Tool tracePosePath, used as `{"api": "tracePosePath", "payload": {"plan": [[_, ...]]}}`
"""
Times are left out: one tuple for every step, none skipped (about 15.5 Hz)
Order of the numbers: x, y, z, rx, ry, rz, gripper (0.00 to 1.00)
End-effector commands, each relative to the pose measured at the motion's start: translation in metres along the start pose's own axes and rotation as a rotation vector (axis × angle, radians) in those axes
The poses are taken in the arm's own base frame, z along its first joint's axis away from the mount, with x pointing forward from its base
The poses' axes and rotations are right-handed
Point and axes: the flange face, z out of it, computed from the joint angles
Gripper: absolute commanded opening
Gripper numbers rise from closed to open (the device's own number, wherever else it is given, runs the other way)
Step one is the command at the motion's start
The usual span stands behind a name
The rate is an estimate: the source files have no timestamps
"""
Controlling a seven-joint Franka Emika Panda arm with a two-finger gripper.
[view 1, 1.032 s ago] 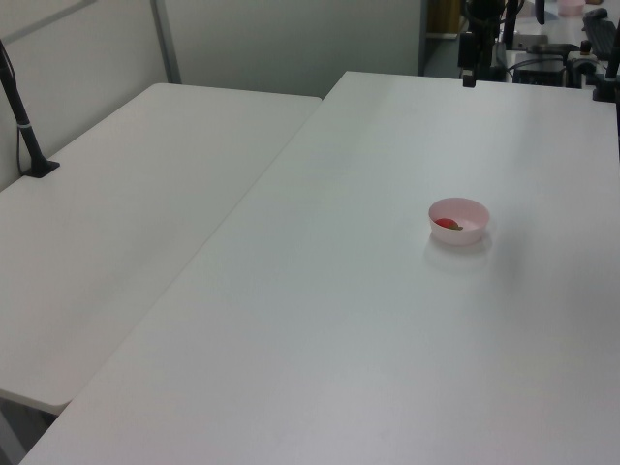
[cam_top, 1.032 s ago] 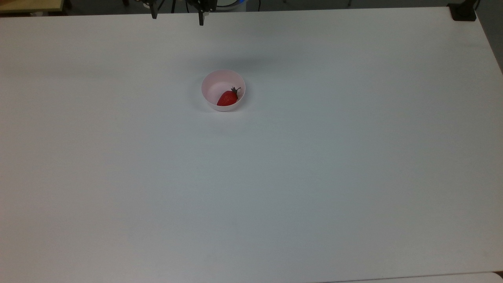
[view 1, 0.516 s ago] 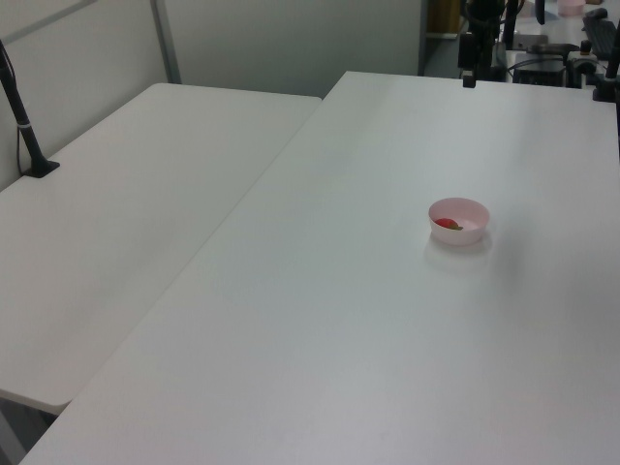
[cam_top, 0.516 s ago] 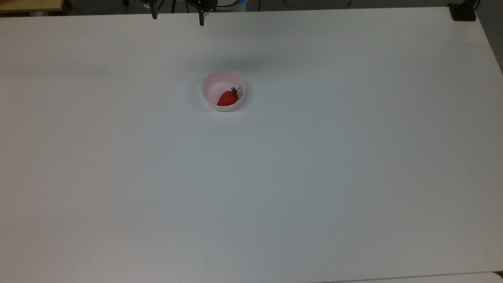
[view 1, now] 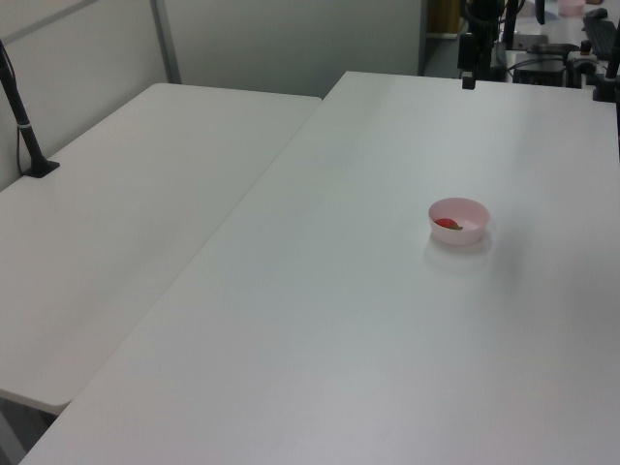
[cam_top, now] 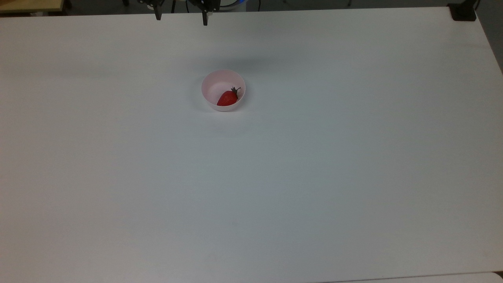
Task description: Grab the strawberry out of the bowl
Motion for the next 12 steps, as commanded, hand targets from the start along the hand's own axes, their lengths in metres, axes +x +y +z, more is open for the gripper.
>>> {"api": "tracePosePath", "payload": {"plan": [[-0.0048,0.0009,-0.0003,0.020,-0.003,-0.008,1.00],[-0.0048,0.0009,-0.0003,0.020,-0.003,-0.007,1.00],[-0.0049,-0.0008,-0.0004,0.020,-0.003,-0.008,1.00],[-0.0049,-0.0008,-0.0004,0.020,-0.003,-0.008,1.00],[-0.0045,-0.0009,0.0004,0.020,-0.005,-0.010,1.00],[-0.0038,-0.0018,0.0009,0.020,-0.003,-0.011,1.00],[-0.0032,-0.0018,0.0016,0.020,-0.003,-0.017,1.00],[-0.0032,-0.0018,0.0016,0.020,-0.003,-0.019,1.00],[-0.0033,-0.0010,0.0018,0.020,-0.005,-0.016,1.00],[-0.0037,-0.0010,0.0020,0.020,-0.008,-0.017,1.00],[-0.0034,-0.0010,0.0030,0.020,-0.011,-0.017,1.00],[-0.0027,-0.0020,0.0046,0.019,-0.014,-0.018,1.00]]}}
